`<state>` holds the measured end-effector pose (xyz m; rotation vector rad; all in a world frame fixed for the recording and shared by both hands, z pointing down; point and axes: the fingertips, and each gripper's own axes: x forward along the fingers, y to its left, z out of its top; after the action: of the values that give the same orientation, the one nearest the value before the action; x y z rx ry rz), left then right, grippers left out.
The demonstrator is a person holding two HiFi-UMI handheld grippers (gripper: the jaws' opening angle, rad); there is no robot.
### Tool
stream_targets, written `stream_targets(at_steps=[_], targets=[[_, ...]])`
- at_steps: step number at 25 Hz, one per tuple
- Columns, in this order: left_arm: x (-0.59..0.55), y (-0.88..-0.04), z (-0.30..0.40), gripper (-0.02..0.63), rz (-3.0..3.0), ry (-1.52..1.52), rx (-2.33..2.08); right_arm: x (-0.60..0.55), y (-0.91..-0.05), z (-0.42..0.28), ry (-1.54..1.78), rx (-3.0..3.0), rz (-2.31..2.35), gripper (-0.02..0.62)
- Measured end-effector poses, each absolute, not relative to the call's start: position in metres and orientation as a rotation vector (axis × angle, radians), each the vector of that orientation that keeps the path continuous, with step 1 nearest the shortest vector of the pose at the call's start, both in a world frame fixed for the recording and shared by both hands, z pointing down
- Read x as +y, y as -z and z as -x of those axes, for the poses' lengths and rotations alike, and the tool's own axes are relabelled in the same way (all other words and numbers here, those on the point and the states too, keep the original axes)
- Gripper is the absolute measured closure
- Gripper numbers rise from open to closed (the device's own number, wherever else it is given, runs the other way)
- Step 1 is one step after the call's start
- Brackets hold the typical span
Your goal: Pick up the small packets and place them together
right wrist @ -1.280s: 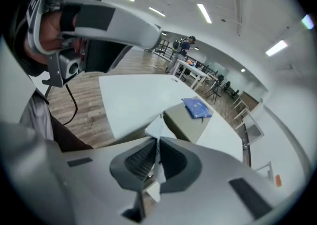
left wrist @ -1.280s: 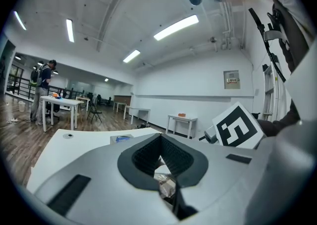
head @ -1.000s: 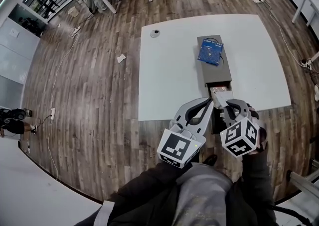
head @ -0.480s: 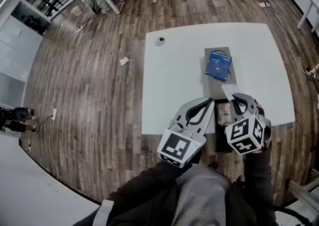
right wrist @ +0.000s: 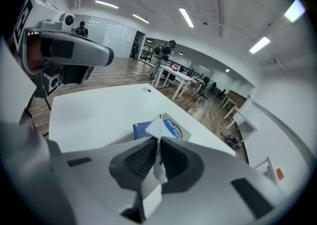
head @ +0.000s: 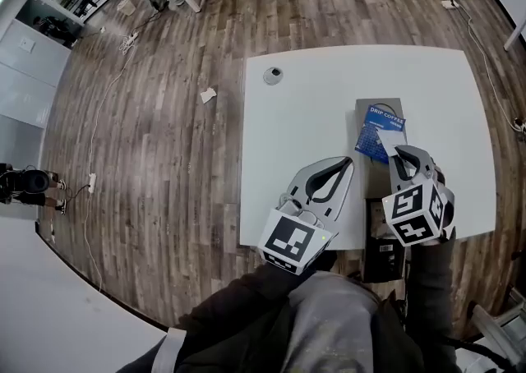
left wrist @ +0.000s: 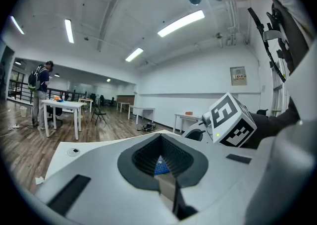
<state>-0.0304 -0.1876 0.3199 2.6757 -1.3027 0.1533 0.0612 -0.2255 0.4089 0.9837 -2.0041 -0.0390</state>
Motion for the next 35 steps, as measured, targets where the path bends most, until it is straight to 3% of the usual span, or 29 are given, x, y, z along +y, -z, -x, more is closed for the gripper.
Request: stream_targets(at_steps=[6, 12, 35], targets=[[-0.199, -0.337, 0.034, 0.604, -2.651, -0.169, -1.285, -0.223, -0.443, -0.057, -0.035, -1.963, -0.878, 0.535], [-0.2, -0.338, 0.033, 0.604, -2.647, -0.165, -1.277, -0.209, -0.449, -0.044, -0.093, -2.018, -0.794, 0.413], [-0.11, -0.314, -0.011, 0.604, -2.711, -0.157, -1.263, -0.137, -0.41, -0.092, -0.021, -2.059, -0.958, 0.411]])
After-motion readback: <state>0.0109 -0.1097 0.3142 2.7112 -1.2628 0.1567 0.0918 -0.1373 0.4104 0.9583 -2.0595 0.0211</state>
